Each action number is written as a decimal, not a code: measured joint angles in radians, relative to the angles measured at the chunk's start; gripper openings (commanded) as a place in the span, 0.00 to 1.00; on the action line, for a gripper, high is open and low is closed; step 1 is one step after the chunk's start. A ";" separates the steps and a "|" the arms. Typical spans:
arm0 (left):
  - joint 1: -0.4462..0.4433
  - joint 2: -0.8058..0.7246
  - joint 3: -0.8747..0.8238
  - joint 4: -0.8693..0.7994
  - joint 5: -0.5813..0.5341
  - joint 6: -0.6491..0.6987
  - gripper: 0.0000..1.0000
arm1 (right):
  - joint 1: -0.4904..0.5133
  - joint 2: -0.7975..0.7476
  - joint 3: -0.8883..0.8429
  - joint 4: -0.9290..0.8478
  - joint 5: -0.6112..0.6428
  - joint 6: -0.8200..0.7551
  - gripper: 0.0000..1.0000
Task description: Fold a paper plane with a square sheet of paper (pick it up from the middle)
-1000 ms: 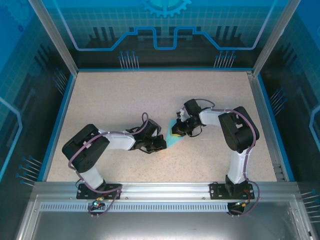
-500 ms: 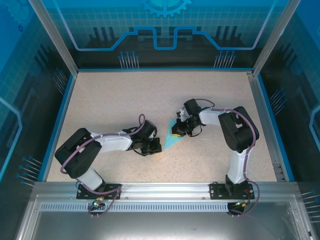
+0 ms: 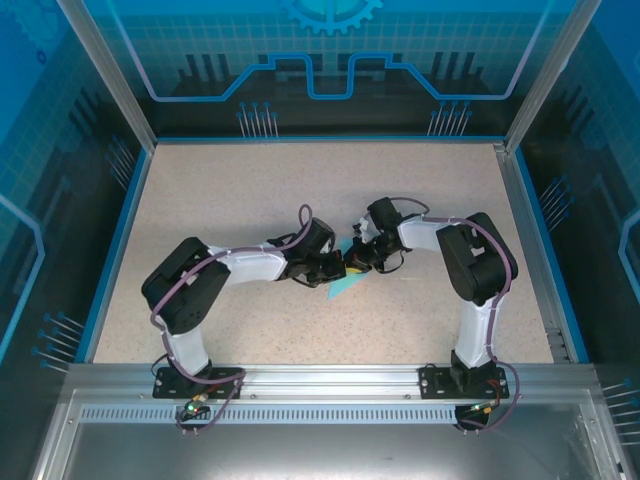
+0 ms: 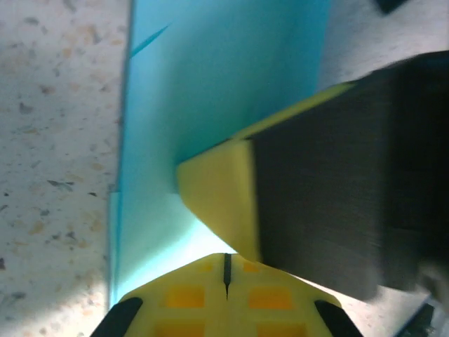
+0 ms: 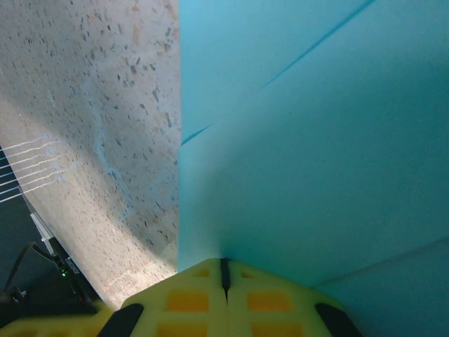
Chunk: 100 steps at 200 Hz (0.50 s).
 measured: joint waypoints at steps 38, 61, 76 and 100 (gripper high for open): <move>0.000 0.030 0.000 0.003 0.000 -0.006 0.00 | 0.000 0.000 0.000 0.000 0.000 0.000 0.03; 0.000 0.031 0.000 0.004 0.000 -0.006 0.00 | 0.000 0.001 0.002 -0.002 -0.001 0.000 0.02; 0.000 0.037 0.000 0.004 0.000 -0.003 0.00 | 0.000 0.002 0.002 -0.002 -0.001 0.000 0.03; 0.001 0.049 0.007 0.001 0.003 0.002 0.00 | -0.001 0.006 0.007 -0.007 -0.003 0.000 0.02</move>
